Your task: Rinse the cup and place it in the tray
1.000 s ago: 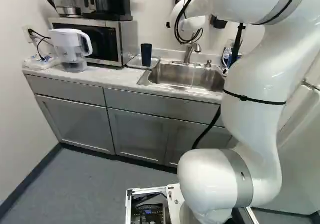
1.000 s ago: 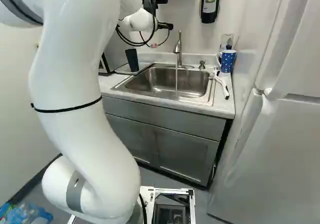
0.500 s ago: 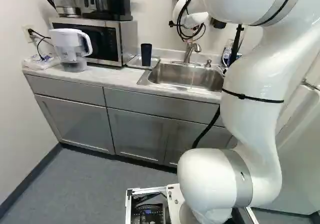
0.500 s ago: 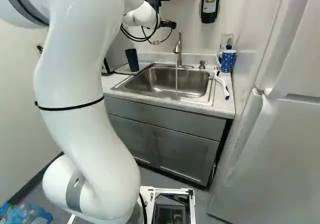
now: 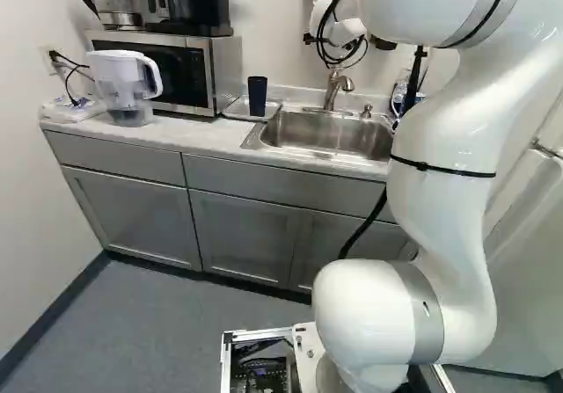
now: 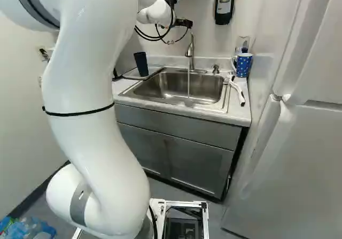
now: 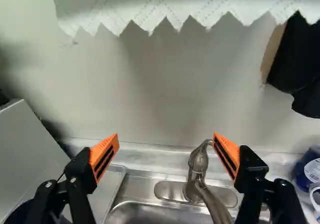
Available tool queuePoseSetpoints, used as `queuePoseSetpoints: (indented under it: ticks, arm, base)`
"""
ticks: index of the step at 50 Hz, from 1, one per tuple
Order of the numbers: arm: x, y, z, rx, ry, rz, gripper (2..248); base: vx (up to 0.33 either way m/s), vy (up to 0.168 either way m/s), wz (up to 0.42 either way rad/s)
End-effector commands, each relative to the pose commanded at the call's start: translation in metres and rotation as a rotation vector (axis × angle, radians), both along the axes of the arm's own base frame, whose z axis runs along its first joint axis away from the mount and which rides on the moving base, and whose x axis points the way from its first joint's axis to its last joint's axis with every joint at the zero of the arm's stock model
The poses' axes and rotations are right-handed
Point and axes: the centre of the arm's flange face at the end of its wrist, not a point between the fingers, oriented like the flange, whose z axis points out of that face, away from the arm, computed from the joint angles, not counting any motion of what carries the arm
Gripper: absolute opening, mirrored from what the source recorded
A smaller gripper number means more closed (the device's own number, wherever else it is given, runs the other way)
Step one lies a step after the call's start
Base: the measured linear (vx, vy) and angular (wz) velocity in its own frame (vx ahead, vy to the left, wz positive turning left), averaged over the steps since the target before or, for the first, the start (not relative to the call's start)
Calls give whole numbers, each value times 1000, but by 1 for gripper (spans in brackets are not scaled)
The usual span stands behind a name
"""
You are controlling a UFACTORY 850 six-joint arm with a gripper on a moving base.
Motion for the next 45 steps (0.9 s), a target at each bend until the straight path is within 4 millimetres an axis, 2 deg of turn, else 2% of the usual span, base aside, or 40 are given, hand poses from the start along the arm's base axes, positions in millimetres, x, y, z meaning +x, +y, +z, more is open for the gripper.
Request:
queuePoseSetpoints:
  ticks: [9, 45]
  arm:
    - [5, -6, -1, 0, -2, -7, 247]
    - [24, -6, -3, -2, -11, -4, 247]
  base:
    - [0, 0, 0]
    - [0, 0, 0]
